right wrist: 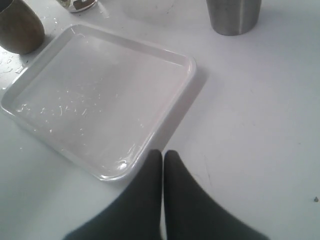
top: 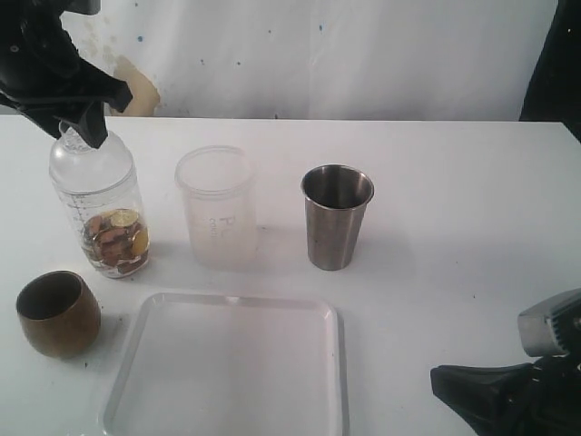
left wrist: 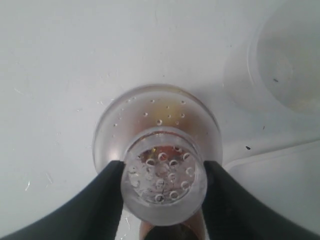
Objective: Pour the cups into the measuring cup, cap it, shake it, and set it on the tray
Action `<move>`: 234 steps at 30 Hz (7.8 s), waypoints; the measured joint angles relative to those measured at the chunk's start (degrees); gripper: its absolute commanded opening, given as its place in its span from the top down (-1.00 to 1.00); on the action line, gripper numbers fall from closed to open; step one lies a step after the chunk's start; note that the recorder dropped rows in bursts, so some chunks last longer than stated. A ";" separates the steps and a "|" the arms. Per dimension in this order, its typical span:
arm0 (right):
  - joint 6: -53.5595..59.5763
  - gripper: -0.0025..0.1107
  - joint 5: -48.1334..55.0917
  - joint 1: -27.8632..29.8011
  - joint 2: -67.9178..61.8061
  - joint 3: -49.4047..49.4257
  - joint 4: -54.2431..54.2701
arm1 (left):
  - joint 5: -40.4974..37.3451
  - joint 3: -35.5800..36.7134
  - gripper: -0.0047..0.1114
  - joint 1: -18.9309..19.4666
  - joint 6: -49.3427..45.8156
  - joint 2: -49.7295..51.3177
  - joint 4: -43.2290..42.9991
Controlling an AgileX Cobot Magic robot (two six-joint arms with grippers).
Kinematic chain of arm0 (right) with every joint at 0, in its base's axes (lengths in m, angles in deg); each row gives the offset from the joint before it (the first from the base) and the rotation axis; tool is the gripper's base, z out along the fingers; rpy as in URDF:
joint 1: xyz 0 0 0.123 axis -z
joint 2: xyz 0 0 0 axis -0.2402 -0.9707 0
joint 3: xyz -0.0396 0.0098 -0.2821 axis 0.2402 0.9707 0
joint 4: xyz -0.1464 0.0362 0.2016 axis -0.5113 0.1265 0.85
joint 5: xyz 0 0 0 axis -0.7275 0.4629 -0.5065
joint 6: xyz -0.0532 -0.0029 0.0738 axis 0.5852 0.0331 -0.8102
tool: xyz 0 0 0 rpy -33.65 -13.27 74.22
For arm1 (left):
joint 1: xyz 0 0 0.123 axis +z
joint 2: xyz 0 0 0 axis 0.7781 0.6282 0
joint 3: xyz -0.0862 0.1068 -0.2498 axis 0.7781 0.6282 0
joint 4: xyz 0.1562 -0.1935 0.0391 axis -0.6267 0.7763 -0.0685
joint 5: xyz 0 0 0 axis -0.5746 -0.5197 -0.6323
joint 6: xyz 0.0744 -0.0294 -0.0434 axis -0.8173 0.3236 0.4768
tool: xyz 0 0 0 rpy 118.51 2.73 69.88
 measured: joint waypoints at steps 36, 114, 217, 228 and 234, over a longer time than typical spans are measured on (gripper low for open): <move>0.00 0.95 0.00 0.00 0.00 0.00 0.00 | 4.11 4.01 0.92 0.17 -0.25 -0.59 1.67; -0.17 0.95 -0.08 0.00 0.00 0.00 0.00 | 125.66 72.82 -0.48 0.08 13.20 0.43 -6.21; -0.17 0.95 0.54 0.00 0.05 0.00 0.00 | 79.53 59.22 0.92 -2.84 -8.03 -30.78 6.49; -0.17 0.95 1.29 0.00 0.15 0.00 0.00 | 77.78 59.01 0.92 4.07 1.50 -30.87 17.12; -0.17 0.95 1.18 0.00 0.50 0.00 0.00 | 79.72 58.92 0.92 0.39 6.12 -31.36 -7.39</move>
